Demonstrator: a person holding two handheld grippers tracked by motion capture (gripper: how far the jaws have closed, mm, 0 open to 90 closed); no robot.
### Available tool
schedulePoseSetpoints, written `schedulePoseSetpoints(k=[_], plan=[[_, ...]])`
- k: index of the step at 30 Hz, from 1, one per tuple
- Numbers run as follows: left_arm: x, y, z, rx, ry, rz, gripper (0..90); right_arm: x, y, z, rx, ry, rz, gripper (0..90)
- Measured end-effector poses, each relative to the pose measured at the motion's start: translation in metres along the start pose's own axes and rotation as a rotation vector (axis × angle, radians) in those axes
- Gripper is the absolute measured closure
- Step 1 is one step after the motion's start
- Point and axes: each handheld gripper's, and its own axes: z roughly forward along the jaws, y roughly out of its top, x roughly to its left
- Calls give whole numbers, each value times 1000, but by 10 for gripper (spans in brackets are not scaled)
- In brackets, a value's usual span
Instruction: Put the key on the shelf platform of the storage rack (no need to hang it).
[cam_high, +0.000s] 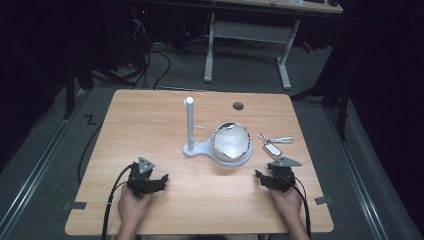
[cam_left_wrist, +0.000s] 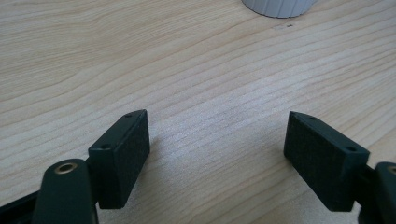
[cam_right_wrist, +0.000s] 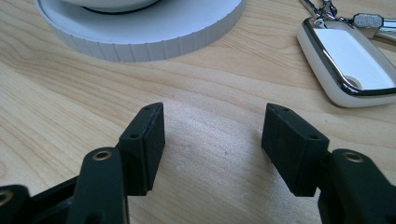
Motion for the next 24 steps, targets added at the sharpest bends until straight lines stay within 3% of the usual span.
schedulePoseSetpoints(k=[11, 24], plan=[[-1, 0, 0, 0, -10, 9, 217, -1, 0, 0, -2, -1, 7, 426], [0, 0, 0, 1, -9, 10, 227, 3, -1, -1, 0, -23, 19, 399]])
